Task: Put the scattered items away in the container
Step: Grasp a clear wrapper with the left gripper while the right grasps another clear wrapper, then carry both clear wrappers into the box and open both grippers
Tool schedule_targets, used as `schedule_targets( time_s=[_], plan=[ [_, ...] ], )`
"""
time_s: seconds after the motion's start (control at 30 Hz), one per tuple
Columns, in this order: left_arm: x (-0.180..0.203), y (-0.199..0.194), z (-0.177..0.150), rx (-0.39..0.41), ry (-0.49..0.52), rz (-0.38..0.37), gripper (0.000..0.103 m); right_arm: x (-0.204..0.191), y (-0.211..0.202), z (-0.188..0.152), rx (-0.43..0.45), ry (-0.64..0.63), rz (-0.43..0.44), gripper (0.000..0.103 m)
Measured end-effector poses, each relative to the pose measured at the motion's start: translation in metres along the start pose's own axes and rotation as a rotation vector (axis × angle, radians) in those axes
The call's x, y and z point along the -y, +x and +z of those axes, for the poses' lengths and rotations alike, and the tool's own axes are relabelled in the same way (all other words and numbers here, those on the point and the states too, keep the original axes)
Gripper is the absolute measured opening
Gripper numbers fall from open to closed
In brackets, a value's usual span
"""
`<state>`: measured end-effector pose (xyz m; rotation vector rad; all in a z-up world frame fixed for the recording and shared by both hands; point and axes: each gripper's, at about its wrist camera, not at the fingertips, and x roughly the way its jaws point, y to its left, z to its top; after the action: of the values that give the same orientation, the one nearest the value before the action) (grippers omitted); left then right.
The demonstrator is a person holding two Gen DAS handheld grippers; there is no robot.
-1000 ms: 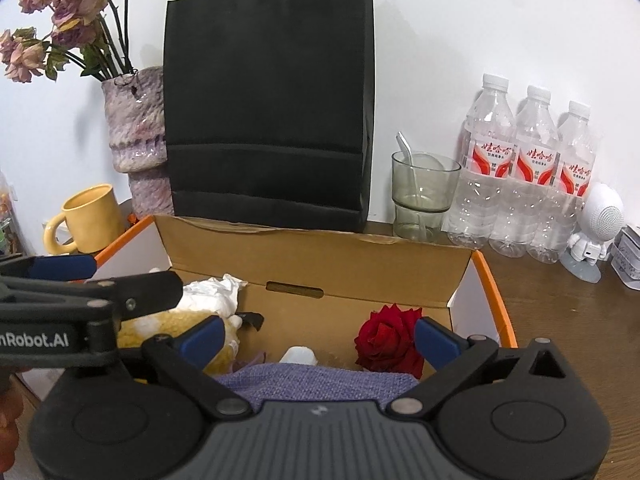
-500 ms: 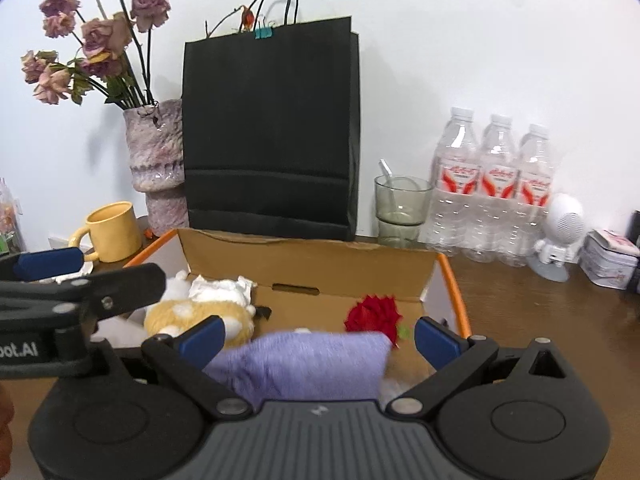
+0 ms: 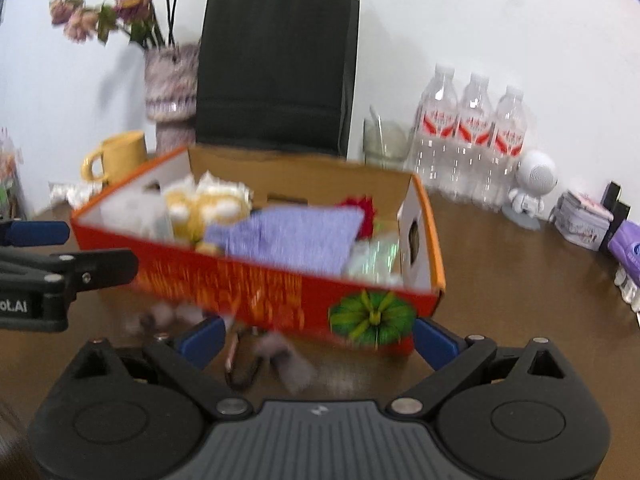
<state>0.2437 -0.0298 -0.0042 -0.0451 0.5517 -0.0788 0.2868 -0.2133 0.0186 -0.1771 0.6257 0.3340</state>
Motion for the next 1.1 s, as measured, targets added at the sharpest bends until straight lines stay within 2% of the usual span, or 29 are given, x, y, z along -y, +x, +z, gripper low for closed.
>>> schedule_targets(
  time_s=[0.1, 0.27, 0.4, 0.57, 0.6, 0.63, 0.67, 0.7, 0.77, 1.1],
  plan=[
    [0.001, 0.013, -0.011, -0.051, 0.003, 0.000, 0.103, -0.002, 0.011, -0.010, -0.033, -0.019, 0.012, 0.096],
    [0.004, 0.030, -0.022, -0.094, 0.026, 0.014, 0.096, 0.002, 0.028, -0.014, -0.062, 0.001, 0.033, 0.085],
    [0.007, 0.041, -0.027, -0.123, 0.045, 0.009, 0.085, 0.006, 0.036, -0.013, -0.059, 0.020, 0.064, 0.073],
    [0.011, 0.044, -0.029, -0.128, 0.065, 0.017, 0.070, 0.004, 0.038, -0.014, -0.063, 0.011, 0.088, 0.065],
    [0.011, 0.043, -0.030, -0.123, 0.070, 0.022, 0.059, 0.003, 0.038, -0.014, -0.067, 0.011, 0.097, 0.056],
    [0.011, 0.042, -0.030, -0.116, 0.076, 0.018, 0.042, 0.004, 0.037, -0.015, -0.064, 0.018, 0.113, 0.043],
    [0.011, 0.041, -0.031, -0.113, 0.078, 0.005, 0.034, 0.004, 0.036, -0.015, -0.062, 0.017, 0.119, 0.034],
    [0.010, 0.039, -0.031, -0.112, 0.081, -0.004, 0.019, 0.003, 0.034, -0.016, -0.061, 0.013, 0.120, 0.020],
    [0.008, 0.036, -0.033, -0.109, 0.082, -0.017, 0.018, 0.002, 0.030, -0.018, -0.059, 0.021, 0.130, 0.017],
    [0.006, 0.007, -0.041, -0.069, 0.083, -0.051, 0.017, -0.003, 0.000, -0.029, -0.013, 0.046, 0.147, 0.017]
  ],
)
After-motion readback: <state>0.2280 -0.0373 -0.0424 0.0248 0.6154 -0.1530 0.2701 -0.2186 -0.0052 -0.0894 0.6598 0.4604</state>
